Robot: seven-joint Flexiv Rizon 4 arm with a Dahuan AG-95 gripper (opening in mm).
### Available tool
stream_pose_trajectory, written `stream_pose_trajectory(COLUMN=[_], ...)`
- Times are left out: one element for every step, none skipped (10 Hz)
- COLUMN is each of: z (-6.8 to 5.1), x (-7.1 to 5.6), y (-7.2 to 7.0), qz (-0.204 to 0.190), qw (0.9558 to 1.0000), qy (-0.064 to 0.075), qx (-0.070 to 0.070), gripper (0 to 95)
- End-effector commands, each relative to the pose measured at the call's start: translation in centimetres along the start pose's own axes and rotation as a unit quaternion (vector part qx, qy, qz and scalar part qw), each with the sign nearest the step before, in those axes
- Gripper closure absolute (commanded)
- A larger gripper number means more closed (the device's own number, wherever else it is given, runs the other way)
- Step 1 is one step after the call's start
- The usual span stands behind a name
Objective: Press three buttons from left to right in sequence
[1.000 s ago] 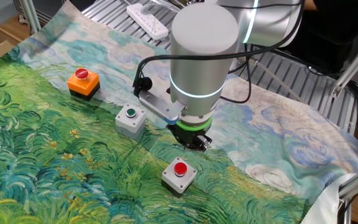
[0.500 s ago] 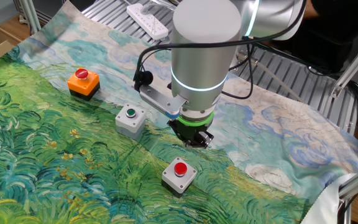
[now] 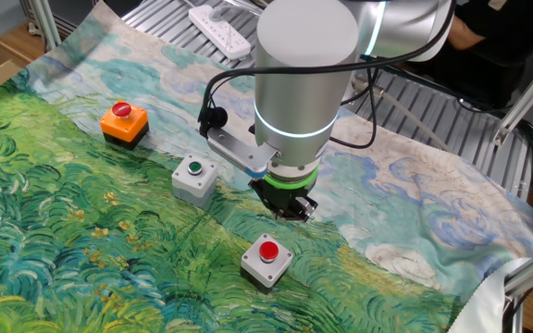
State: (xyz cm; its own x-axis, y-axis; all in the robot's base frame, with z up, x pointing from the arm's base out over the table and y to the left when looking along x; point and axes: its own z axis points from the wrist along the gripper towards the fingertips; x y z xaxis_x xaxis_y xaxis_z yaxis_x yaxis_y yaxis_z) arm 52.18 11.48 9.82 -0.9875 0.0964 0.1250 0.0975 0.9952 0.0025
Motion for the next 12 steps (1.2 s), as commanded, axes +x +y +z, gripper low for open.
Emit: stream_pose_trajectory(z=[0.03, 0.03, 0.04, 0.05, 0.05, 0.05, 0.06, 0.06, 0.06, 0.06, 0.06, 0.06], x=[0.00, 0.01, 0.01, 0.03, 0.03, 0.03, 0.05, 0.05, 0.05, 0.05, 0.05, 0.05], y=[0.01, 0.01, 0.01, 0.02, 0.02, 0.03, 0.03, 0.04, 0.04, 0.04, 0.04, 0.04], qz=[0.001, 0.001, 0.000, -0.001, -0.001, -0.001, -0.001, 0.000, -0.001, 0.000, 0.001, 0.002], qw=[1.0000, 1.0000, 1.0000, 1.0000, 1.0000, 1.0000, 1.0000, 1.0000, 1.0000, 1.0000, 0.9999, 0.9999], qy=[0.000, 0.001, 0.001, 0.001, 0.001, 0.001, 0.001, 0.001, 0.001, 0.002, 0.002, 0.002], qx=[0.000, 0.000, 0.000, 0.000, 0.000, 0.000, -0.001, -0.001, -0.002, -0.008, -0.011, -0.012], gripper=[95.0, 95.0, 95.0, 95.0, 95.0, 95.0, 95.0, 95.0, 95.0, 95.0, 95.0, 95.0])
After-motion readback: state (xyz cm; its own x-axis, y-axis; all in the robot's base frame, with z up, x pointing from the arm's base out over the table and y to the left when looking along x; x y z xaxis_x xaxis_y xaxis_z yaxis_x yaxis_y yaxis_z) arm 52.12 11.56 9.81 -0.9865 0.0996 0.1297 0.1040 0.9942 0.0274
